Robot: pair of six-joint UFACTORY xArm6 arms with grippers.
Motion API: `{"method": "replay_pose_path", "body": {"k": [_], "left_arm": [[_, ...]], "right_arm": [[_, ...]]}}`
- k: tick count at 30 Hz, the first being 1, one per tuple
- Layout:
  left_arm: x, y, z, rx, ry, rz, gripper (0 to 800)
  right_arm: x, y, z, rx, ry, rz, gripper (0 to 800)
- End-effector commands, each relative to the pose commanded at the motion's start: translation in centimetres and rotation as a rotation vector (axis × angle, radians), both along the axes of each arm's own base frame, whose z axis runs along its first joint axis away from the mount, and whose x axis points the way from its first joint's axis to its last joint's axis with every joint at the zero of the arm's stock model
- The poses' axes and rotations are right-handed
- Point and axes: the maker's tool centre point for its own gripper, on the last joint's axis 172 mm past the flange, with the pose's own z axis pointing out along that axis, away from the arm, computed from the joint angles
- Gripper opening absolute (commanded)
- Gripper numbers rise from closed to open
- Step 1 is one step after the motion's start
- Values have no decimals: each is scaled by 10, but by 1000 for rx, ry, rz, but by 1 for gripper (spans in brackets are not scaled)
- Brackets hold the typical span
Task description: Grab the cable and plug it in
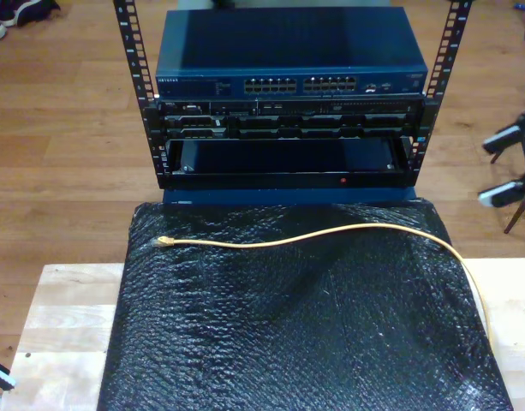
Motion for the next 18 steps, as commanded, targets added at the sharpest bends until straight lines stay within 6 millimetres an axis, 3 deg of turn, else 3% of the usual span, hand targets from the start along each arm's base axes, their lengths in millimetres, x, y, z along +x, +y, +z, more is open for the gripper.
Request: {"method": "replay_pose_path", "body": {"k": [14,18], "left_arm": [[-1,-2,-1,-1,18,21,800],[-2,-2,-1,4,29,37,800]], "right_arm": [[25,102,-23,-27,-30,115,792],[32,123,-31,-29,-22,132,792]]}}
